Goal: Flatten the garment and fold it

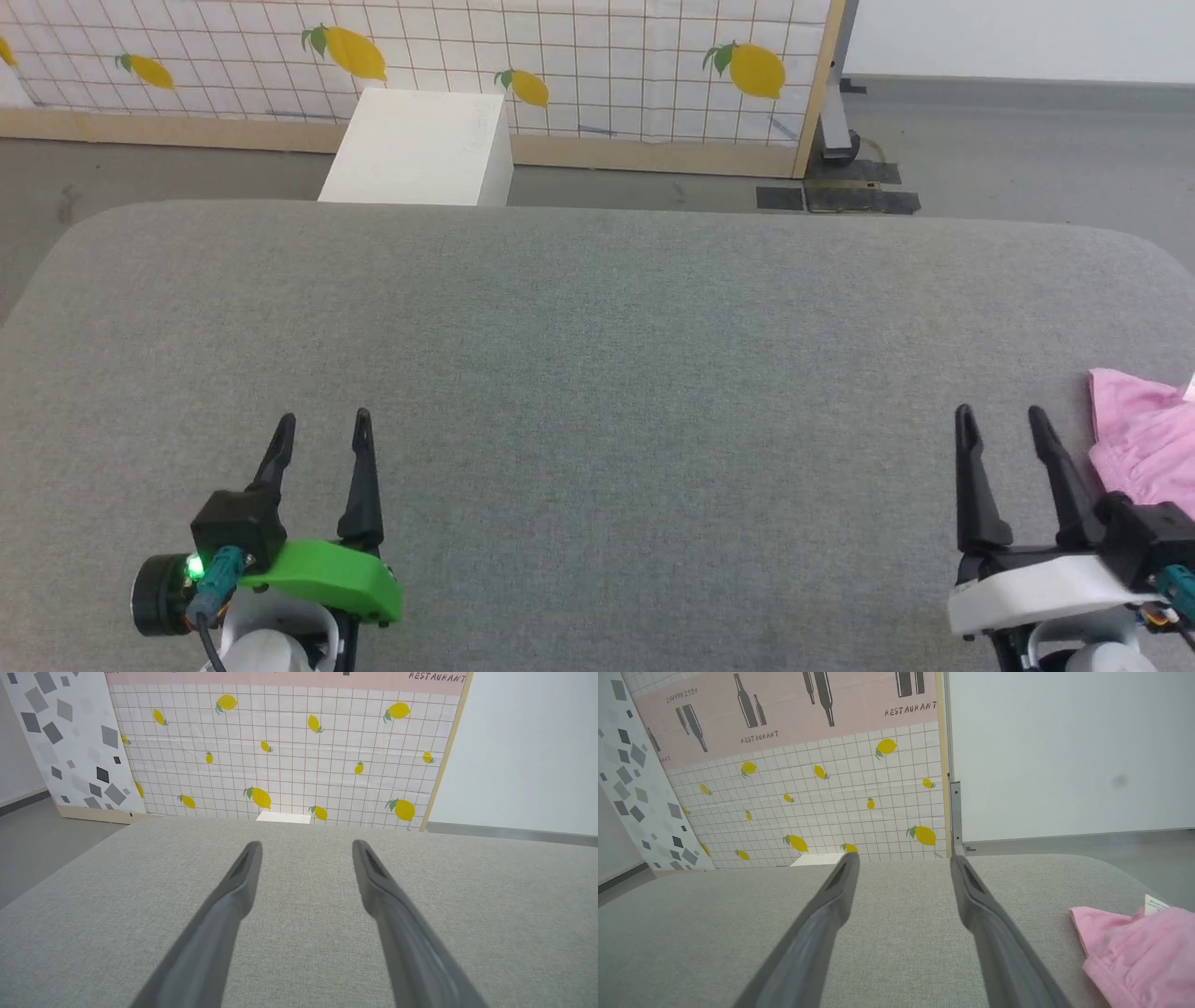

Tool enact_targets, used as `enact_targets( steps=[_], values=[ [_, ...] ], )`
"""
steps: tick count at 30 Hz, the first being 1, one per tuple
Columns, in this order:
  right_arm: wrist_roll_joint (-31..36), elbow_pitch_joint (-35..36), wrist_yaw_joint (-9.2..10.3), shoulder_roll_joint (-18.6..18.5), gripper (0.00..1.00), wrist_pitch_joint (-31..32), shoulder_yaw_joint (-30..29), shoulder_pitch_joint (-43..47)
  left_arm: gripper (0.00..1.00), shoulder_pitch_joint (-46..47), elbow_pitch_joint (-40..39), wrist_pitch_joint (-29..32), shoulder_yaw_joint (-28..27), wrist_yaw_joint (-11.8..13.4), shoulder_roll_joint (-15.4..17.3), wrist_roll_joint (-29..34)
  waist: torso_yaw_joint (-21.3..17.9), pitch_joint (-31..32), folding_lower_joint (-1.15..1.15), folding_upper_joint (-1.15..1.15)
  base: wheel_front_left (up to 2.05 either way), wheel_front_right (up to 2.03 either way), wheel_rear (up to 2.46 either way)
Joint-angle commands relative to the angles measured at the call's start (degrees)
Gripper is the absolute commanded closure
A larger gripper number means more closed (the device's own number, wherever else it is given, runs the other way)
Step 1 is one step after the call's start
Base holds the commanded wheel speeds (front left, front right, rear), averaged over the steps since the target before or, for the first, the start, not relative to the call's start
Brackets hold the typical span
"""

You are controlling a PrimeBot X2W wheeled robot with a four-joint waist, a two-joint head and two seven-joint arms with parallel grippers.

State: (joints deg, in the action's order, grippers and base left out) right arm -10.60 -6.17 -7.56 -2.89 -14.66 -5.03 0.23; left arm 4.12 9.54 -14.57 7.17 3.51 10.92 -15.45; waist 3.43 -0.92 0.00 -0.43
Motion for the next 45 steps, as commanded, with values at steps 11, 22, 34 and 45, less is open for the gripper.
enact_targets(
  steps=[11, 22, 34, 45],
  values=[
    [-0.72, -2.91, 0.08, 0.01, 0.0, -0.33, 1.67, 1.1, 0.0, -0.92, 2.89, -0.41, 0.24, -1.02, -0.83, 0.83, -0.08, 0.04, 0.0, 0.43, 0.0, 0.0, 0.0],
    [-0.21, -2.68, 0.0, 0.0, 1.0, 0.46, 1.66, 0.79, 1.0, -0.68, 2.63, 0.31, 0.05, -1.06, -0.95, 0.76, -0.16, 0.03, 0.0, 0.01, 0.0, 0.0, 0.0],
    [0.85, -1.82, 0.01, 0.0, 1.0, 1.84, 1.99, 0.69, 1.0, -1.01, 1.44, 1.7, -0.65, -1.3, -1.64, 2.19, -0.48, 0.11, 0.0, 0.05, 0.0, 0.0, 0.0],
    [1.84, -1.01, 0.02, 0.0, 1.0, 3.15, 2.3, 0.6, 1.0, -1.33, 0.32, 3.01, -1.31, -1.53, -2.29, 3.54, -0.78, 0.19, 0.0, 0.09, 0.0, 0.0, 0.0]
  ],
)
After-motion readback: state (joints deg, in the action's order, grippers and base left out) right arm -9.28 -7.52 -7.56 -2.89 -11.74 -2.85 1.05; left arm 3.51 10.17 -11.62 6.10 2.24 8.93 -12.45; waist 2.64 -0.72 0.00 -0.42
